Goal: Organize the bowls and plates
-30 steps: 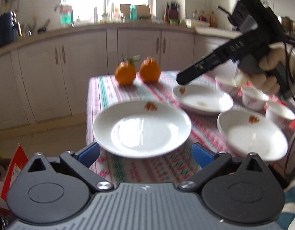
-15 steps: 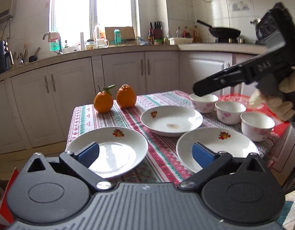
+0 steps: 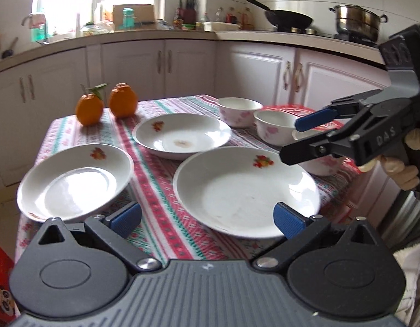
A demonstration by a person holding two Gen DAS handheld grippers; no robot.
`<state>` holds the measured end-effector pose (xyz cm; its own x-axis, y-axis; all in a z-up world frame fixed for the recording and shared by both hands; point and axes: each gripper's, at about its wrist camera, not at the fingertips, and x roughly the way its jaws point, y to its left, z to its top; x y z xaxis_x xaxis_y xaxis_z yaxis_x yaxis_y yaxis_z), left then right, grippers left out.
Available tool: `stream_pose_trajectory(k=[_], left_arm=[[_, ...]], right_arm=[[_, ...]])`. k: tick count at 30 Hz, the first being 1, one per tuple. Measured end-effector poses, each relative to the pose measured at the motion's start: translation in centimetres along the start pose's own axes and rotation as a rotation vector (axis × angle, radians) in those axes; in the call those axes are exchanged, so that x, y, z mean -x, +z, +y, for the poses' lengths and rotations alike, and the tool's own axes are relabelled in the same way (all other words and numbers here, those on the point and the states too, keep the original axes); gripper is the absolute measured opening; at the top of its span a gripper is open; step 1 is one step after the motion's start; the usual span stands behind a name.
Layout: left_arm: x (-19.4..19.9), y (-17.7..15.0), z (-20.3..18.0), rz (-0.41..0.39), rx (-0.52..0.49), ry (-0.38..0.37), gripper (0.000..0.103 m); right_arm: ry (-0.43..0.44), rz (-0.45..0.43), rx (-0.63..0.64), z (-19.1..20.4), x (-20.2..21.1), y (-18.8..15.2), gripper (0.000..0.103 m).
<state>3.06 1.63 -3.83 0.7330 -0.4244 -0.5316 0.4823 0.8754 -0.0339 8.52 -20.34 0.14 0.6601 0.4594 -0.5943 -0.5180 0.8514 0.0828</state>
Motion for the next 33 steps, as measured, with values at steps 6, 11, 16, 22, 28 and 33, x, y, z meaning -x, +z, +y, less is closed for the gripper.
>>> stream_pose_trajectory(k=[6,11,16,22,28,33], left_arm=[[-0.8,0.0,0.1,0.050,-0.002,-0.041,0.102],[-1.4,0.3,0.5,0.098,-0.010,-0.050,0.102],[-2.0,1.7,1.0,0.122,-0.039,-0.049,0.102],[-3.6,3.8,1.3,0.181,-0.073,-0.104,0.102],[-5.9,5.4,2.2,0.270,-0.036,-0.142,0.102],[-7.4,6.3,2.4,0.294,-0.082,-0.148,0.102]], right_arm=[[0.007,0.009,0.012,-0.4,0.7,-1.3,0.103],[-0.004,0.032,0.015,-0.8,1.3,-3.6,0.103],[-0.014,0.040,0.029,-0.7,2.1,-5.8,0.103],[-0.034,0.068,0.078,-0.6,1.3,-7.7,0.103],[-0.013,0.082,0.087,-0.4,0.1,-8.2,0.103],[-0.010,0.079,0.112,-0.1,-0.7,-8.4,0.103]])
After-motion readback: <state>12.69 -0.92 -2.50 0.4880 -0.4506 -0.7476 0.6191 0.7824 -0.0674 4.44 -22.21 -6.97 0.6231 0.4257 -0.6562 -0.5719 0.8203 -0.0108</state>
